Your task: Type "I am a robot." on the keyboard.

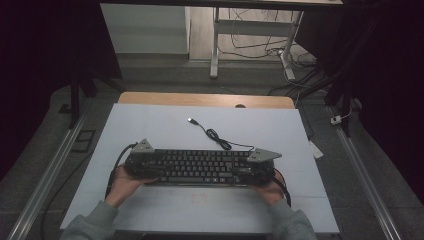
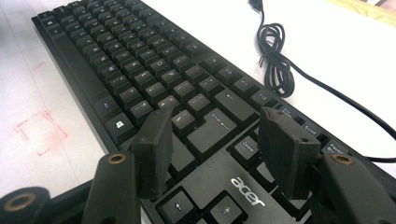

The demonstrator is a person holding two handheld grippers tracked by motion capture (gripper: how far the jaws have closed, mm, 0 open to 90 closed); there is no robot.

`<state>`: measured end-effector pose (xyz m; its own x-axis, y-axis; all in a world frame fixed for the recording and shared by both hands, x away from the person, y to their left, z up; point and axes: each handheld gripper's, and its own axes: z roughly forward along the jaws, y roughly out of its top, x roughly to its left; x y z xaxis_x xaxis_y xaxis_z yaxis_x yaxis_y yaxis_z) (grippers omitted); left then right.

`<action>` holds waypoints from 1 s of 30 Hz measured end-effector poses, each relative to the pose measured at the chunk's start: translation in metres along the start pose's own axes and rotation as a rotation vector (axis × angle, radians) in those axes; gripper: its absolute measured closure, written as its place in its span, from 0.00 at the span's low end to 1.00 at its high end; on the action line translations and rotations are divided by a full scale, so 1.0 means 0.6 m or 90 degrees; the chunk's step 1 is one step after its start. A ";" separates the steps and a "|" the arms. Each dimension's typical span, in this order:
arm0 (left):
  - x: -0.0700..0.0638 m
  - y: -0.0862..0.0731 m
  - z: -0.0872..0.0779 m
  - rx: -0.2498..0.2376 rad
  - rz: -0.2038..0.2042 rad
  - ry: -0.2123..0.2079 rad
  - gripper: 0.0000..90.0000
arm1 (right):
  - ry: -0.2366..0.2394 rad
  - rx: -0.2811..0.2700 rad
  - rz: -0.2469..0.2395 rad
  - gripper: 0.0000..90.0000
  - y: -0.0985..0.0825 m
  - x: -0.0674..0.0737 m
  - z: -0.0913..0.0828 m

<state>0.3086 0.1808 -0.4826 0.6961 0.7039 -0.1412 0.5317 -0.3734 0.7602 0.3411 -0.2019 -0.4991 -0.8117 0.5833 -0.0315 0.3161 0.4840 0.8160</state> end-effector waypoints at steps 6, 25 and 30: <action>-0.009 0.001 0.005 0.008 0.020 -0.025 0.66 | 0.000 0.002 -0.001 0.50 0.000 0.001 0.001; -0.030 -0.005 0.041 0.070 0.063 -0.061 0.99 | 0.000 0.011 -0.005 0.50 -0.001 0.002 0.004; -0.034 -0.008 0.054 0.087 0.071 -0.057 0.99 | 0.001 0.011 -0.005 0.50 -0.001 0.002 0.005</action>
<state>0.3072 0.1487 -0.5038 0.7908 0.5999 -0.1214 0.5059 -0.5290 0.6814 0.3413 -0.1993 -0.5012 -0.8154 0.5777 -0.0370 0.3179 0.5004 0.8053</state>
